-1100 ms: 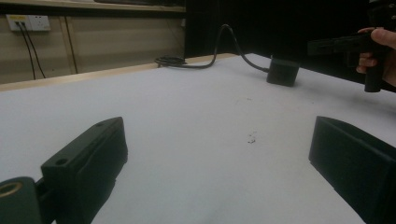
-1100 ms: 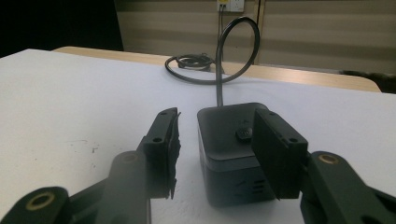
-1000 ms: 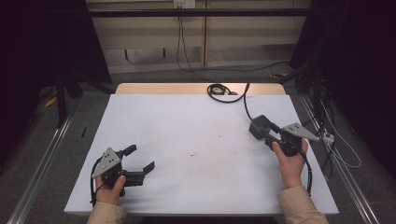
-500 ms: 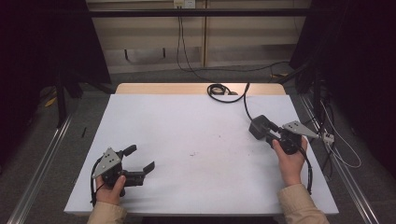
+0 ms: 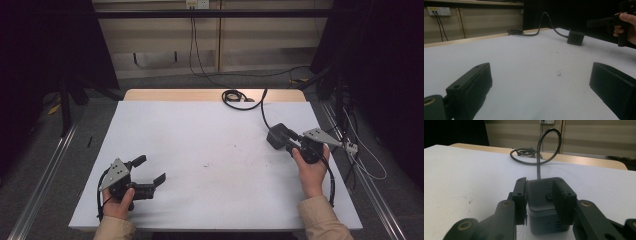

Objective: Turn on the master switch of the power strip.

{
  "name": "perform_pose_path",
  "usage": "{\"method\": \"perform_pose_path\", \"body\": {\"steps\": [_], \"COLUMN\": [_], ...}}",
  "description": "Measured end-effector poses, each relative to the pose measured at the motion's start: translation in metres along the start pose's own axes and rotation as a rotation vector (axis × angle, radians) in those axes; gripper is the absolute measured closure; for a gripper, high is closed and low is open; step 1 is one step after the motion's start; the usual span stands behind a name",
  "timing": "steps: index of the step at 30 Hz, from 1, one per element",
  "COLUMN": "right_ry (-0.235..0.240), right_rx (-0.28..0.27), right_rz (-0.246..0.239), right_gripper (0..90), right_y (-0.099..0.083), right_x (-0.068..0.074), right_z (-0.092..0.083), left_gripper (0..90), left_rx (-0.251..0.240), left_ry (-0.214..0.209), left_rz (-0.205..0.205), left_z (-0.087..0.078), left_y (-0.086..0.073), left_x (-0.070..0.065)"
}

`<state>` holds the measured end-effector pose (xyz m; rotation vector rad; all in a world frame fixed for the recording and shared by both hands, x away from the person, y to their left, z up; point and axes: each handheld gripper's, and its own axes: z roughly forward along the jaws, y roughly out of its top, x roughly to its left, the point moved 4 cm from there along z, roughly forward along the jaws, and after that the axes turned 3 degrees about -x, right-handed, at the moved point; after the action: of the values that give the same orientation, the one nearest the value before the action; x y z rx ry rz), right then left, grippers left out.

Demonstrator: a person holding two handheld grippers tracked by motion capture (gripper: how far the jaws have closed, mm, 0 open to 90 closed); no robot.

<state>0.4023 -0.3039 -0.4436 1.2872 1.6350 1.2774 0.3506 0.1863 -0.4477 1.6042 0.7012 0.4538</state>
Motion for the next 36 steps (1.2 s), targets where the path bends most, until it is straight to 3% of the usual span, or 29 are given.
{"method": "perform_pose_path", "body": {"steps": [36], "right_ry": [0.001], "right_rx": [0.008], "right_rz": [0.005], "right_gripper": [75.5], "right_y": [0.0048], "right_x": [-0.0053], "right_z": [0.0047], "left_gripper": [3.9], "left_rx": [0.002], "left_ry": [-0.001], "left_rz": [0.001], "left_z": [0.0001], "left_y": [-0.0004], "left_x": [-0.0003]}}
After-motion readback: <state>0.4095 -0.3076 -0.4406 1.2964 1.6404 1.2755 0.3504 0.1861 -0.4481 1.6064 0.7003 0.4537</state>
